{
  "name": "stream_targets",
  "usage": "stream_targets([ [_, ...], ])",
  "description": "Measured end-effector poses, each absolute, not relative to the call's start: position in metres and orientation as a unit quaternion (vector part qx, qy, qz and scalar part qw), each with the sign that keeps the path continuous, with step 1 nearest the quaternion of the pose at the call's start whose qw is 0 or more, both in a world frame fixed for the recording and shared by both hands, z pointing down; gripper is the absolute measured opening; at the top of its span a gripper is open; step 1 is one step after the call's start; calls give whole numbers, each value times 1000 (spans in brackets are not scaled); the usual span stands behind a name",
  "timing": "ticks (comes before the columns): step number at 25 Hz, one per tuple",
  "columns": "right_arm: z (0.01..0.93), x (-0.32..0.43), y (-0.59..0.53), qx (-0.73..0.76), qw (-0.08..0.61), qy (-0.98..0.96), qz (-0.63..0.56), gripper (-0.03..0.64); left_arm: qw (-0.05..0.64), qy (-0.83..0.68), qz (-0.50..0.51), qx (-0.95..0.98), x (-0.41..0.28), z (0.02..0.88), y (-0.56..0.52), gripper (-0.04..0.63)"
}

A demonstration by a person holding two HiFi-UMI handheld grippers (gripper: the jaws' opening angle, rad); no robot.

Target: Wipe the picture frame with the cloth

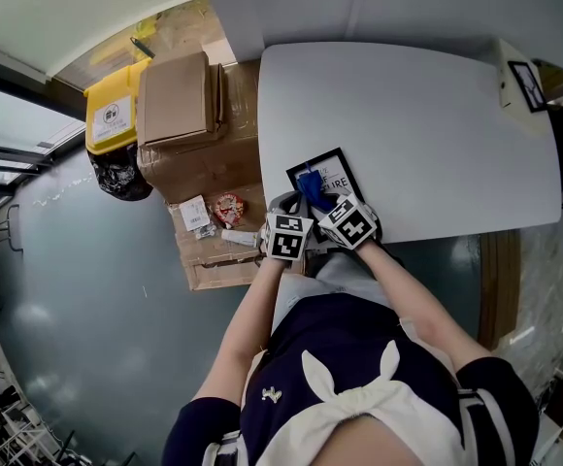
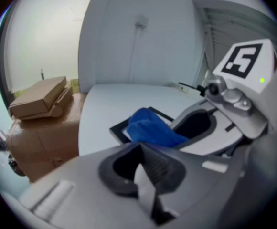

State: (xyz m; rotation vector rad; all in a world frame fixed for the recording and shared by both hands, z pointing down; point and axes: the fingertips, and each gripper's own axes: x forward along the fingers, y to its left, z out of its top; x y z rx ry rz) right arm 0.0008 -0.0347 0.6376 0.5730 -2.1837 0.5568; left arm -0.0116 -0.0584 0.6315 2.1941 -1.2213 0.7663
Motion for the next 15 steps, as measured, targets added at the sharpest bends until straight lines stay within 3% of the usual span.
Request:
stream_targets([
  [15,638,4,-22,228,398,-862,218,92,247,-442,288,813,-11,632,-58,0],
])
